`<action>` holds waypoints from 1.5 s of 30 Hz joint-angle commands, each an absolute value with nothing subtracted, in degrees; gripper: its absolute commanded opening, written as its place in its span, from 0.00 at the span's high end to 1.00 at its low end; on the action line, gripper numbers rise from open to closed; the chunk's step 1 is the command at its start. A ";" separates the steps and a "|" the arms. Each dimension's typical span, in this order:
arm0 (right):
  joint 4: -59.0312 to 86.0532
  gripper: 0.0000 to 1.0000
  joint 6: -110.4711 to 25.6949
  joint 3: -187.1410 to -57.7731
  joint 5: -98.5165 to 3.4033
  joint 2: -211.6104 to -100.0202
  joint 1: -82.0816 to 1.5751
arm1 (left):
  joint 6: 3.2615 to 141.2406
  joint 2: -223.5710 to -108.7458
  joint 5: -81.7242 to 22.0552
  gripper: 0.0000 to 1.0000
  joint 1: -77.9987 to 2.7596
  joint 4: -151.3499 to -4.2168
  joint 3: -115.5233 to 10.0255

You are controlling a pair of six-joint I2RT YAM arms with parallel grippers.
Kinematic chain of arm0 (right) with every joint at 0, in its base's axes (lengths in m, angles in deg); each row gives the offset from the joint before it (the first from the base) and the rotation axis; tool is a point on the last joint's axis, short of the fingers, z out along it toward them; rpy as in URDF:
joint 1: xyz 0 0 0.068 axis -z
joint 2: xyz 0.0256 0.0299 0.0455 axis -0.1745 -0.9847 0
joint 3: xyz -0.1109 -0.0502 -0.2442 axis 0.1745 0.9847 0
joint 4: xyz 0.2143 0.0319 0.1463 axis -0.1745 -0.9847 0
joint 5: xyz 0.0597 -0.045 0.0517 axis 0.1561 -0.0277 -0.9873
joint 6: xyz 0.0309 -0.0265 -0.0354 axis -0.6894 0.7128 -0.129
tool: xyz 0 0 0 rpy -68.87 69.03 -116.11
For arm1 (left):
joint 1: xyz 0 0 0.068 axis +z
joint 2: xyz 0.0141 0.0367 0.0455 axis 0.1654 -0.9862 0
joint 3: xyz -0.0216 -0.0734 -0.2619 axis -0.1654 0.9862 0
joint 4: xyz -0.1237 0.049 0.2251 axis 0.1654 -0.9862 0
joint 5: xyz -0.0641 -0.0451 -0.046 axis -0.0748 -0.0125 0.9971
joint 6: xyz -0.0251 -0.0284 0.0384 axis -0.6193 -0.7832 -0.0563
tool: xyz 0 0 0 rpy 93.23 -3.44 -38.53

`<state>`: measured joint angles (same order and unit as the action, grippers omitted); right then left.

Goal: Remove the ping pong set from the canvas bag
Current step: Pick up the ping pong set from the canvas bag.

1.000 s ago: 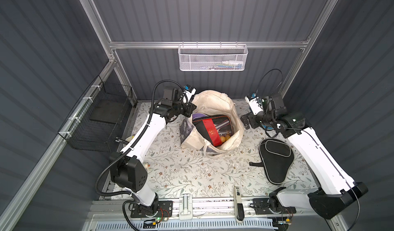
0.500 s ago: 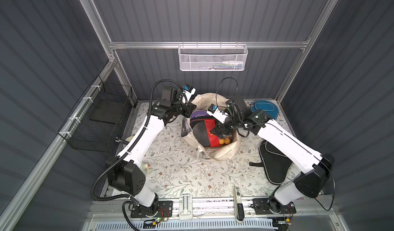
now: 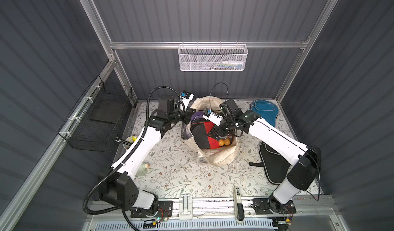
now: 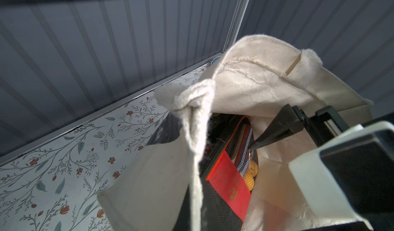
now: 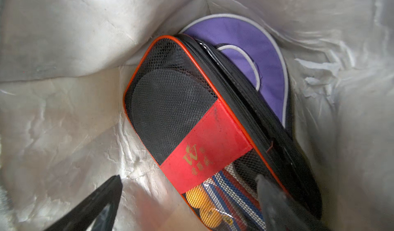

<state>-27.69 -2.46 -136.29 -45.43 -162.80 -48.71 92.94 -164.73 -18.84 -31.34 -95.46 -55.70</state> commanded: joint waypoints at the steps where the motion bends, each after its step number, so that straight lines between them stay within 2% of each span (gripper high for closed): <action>1: -26.82 0.01 -1.67 -136.12 -44.60 -163.10 -47.99 | 91.80 -163.06 -17.42 1.00 -31.58 -90.56 -54.89; 13: -27.55 0.01 1.99 -138.35 -44.93 -164.79 -46.23 | 89.77 -164.56 -17.11 1.00 -31.58 -87.26 -52.41; 20: -28.79 0.01 3.86 -144.23 -50.95 -170.66 -46.56 | 89.87 -166.35 -16.15 1.00 -31.58 -86.88 -54.30; 36: -33.06 0.01 9.13 -156.67 -53.56 -184.92 -46.61 | 91.10 -166.09 -12.93 1.00 -31.57 -85.78 -53.02; 45: -45.87 0.01 12.00 -165.20 -60.08 -191.59 -46.44 | 92.06 -165.46 -10.25 1.00 -31.58 -84.43 -51.34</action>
<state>-40.52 10.66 -163.79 -55.70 -189.97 -45.32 90.53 -166.39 -17.33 -30.03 -86.52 -51.70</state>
